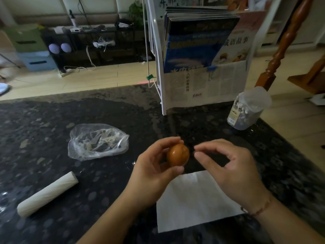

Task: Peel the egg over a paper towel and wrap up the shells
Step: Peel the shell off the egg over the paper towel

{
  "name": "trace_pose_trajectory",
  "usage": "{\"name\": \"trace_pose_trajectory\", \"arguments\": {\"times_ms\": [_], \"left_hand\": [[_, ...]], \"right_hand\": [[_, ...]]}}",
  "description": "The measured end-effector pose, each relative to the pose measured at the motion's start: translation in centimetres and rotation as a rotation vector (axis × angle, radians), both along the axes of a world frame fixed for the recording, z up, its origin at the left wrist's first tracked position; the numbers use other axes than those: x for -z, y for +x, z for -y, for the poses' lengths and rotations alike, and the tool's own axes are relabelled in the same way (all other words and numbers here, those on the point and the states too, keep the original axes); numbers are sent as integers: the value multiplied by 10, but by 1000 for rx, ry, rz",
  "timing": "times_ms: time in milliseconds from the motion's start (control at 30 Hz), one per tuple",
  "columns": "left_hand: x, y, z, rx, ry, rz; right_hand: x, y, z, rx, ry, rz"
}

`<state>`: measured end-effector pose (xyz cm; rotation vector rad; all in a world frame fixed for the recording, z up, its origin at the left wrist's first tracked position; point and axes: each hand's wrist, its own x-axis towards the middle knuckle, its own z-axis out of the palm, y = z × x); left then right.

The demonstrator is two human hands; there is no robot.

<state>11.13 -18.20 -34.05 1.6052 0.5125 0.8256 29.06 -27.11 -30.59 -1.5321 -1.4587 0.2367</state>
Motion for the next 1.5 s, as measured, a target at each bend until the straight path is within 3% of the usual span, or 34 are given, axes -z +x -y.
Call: {"name": "trace_pose_trajectory", "arguments": {"times_ms": [167,500,767,933,1067,1200,1400,1500], "left_hand": [[0,0,8,13,7,-30],[-3,-5,13,84,3,-114],[-4,-2,17,31,-71,-87],[-3,-7,21,71,-132,-91],[1,-12,23,99,-189,-63],[6,-14,23,87,-375,58],[7,-17,22,104,-512,149],[5,-13,26,111,-585,182]], "right_hand": [[-4,-2,10,-59,86,262],[-1,1,12,-21,70,363],[2,4,8,30,174,781],[5,-1,9,5,72,749],[9,-1,11,3,-34,537],[14,7,16,-95,-135,348],[26,7,27,-214,-313,597],[27,8,27,-226,-381,604]]}}
